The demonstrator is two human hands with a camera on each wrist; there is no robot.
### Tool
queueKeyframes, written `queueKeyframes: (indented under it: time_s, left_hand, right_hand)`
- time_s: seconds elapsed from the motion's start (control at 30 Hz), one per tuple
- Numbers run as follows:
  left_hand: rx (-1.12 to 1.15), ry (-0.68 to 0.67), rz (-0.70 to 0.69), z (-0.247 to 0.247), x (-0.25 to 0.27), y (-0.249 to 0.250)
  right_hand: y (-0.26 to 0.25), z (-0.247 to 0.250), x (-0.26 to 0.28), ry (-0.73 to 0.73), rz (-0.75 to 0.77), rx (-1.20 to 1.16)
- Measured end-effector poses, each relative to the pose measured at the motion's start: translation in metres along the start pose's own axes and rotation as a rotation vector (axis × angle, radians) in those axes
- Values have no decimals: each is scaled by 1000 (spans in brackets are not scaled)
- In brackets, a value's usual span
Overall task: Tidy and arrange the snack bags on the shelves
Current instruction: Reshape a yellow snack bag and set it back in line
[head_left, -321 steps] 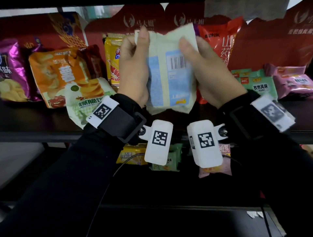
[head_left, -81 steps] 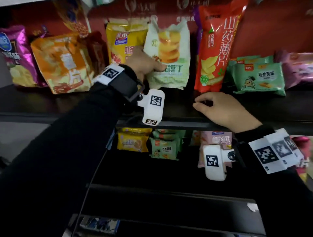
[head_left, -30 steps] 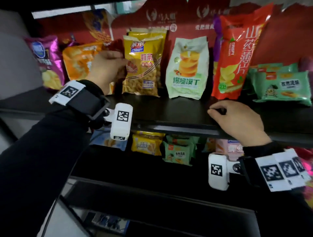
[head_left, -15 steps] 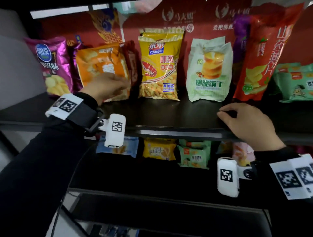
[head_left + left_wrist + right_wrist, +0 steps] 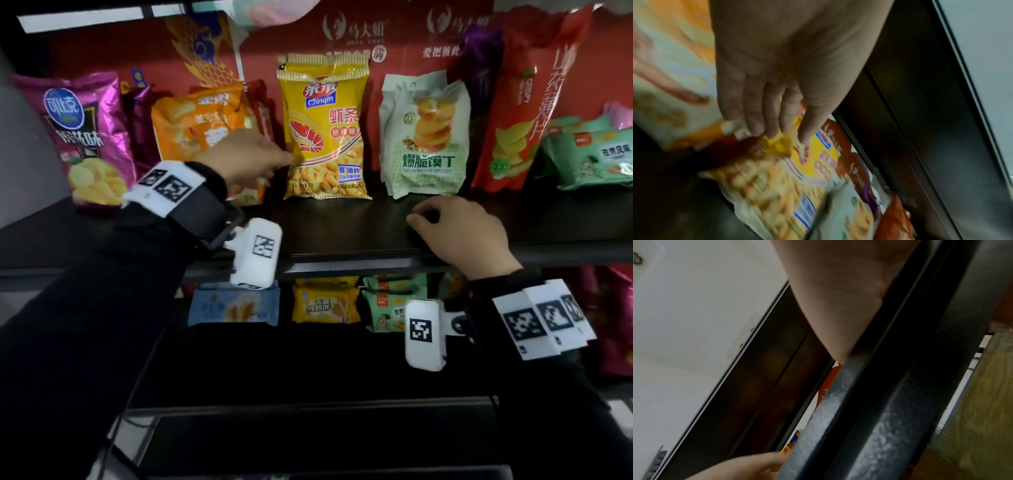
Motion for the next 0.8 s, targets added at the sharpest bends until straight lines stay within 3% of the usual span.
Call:
queueKeyframes:
  time_s: [0.17,0.27,0.33,0.43,0.53,0.6,0.7,0.8]
  left_hand:
    - [22,-108,103,-47,-23,19]
    - [-39,-239,125,-58,-29,18]
    - [-4,-256,119,-57,-28,19]
    - [89,-181,139,-45,-15,20]
    - [306,-111,55,-39,6,26]
    - [380,-53,-14,-38,20,29]
    - [405,100,-83,-33,34,28]
    - [441,99,-84,-28,41,22]
  right_hand:
    - [2,0,0,27,7,-12]
    - [3,0,0,26,32,4]
    - [5,0,-1,6,32,11]
    - [4,-2,-6,-79,53,-38]
    - [-21,-1,-9,-242,101,-536]
    - [-48,-1,-12,-314,156,-740]
    - [-78,-4,-17,-354,189,-883]
    - [-83,-8,-17,-299,209,-957]
Point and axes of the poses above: each hand's wrist, its own x-axis away from the middle knuckle, its own z-axis out of the back of the hand, y = z × x, the point moved 4 cm from there along -x, towards the middle knuckle, and after that the axes turned 11 degrees about -z, right-handed, at the moved point
